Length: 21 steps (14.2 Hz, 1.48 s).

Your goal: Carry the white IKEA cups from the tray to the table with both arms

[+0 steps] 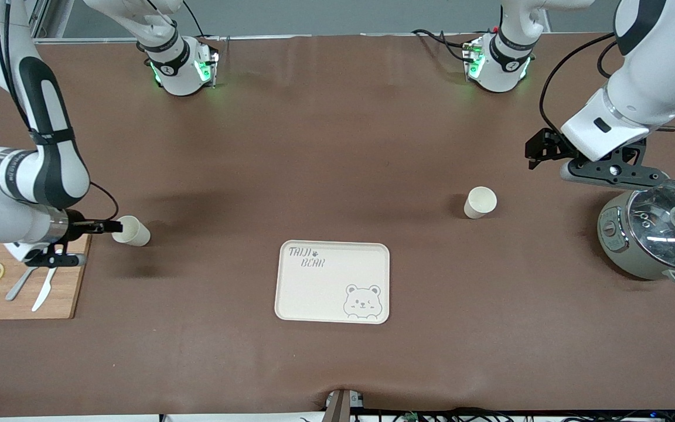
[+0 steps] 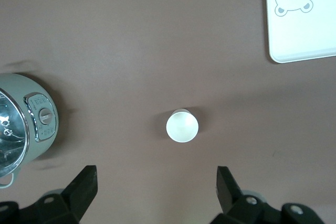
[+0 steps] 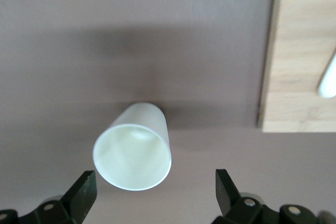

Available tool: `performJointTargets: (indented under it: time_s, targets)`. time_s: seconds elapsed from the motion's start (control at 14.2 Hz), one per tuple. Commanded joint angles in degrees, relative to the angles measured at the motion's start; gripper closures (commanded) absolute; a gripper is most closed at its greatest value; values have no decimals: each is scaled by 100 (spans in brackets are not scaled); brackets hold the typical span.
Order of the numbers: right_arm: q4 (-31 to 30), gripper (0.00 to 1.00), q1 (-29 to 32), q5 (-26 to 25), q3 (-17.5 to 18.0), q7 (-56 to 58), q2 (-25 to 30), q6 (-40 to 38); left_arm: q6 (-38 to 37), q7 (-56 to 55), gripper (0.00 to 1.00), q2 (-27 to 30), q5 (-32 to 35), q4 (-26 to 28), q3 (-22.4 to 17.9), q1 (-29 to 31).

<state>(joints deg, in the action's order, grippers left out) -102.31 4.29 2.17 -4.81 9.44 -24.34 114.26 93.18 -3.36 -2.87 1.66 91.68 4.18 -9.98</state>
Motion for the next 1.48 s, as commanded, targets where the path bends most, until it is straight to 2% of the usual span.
performJointTargets:
  time_s: [0.0, 0.14, 0.56, 0.99, 1.2, 1.41]
  targets:
    - [587, 0, 81, -111, 94, 40, -18, -560, -134, 46, 0, -47, 45, -142, 30, -4]
    - [1210, 0, 107, -120, 94, 32, -18, -1140, -134, 46, 0, -29, 53, -151, 30, 5]
    - [2371, 0, 29, -85, 182, -12, 26, -1721, -134, 11, 0, 6, 36, -142, 39, 14]
    - [2751, 0, -68, 91, 218, -12, 236, -2039, -221, 11, 0, 41, 36, -151, 83, 31]
    - [2962, 0, -164, 126, 226, -38, 561, -2634, -283, -7, 0, 41, 27, -203, 92, 23]
    - [2769, 0, -314, 82, 209, -424, 1009, -2890, -301, 2, 0, 32, 27, -247, 74, 22]
